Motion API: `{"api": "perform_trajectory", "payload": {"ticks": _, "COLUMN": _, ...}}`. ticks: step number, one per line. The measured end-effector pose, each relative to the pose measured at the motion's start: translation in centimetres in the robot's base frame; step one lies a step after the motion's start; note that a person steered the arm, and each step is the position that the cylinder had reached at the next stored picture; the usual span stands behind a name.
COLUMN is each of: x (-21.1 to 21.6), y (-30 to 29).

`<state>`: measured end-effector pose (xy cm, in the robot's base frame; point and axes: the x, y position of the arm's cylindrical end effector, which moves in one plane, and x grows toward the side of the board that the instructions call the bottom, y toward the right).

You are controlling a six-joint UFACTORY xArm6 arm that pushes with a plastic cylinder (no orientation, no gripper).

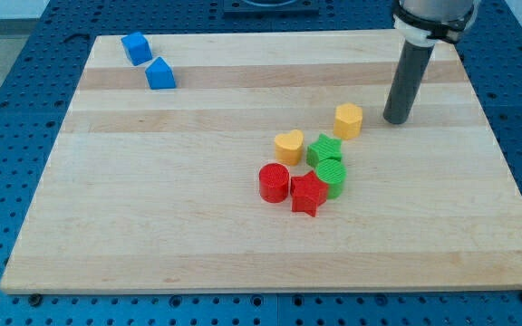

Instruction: Move the yellow hexagon slightly towards the left side

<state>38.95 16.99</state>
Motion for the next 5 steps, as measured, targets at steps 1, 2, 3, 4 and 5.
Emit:
{"api": "perform_trajectory", "payload": {"ticks": 1, "x": 0.0, "y": -1.7}}
{"api": "perform_trajectory", "payload": {"ticks": 2, "x": 0.0, "y": -4.4}}
{"api": "perform_trajectory", "payload": {"ticks": 3, "x": 0.0, "y": -6.1}}
{"api": "perform_trajectory", "payload": {"ticks": 4, "x": 0.0, "y": -4.2}}
{"api": "perform_trajectory", "payload": {"ticks": 5, "x": 1.4, "y": -3.0}}
